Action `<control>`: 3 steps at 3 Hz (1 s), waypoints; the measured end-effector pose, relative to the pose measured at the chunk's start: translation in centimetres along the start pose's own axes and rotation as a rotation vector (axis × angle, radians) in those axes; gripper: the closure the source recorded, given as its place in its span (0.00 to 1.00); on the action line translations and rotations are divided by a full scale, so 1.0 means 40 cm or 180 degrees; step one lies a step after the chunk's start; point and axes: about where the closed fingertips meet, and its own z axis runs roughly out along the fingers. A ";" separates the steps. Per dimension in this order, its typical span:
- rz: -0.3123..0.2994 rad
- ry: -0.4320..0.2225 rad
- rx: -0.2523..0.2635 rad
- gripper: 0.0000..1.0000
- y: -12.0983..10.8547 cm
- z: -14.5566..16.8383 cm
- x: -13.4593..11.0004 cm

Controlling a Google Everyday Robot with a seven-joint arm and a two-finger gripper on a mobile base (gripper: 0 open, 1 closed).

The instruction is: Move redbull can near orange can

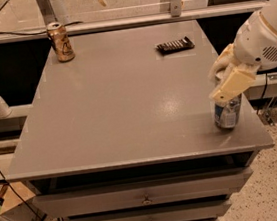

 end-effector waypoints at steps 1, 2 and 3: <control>-0.0141 -0.0182 0.0039 1.00 -0.016 -0.032 -0.058; -0.0397 -0.0445 0.0108 1.00 -0.042 -0.074 -0.163; -0.0540 -0.0825 0.0235 1.00 -0.094 -0.126 -0.265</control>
Offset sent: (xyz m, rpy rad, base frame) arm 0.0425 0.0680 0.1101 0.1778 -0.2280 0.1890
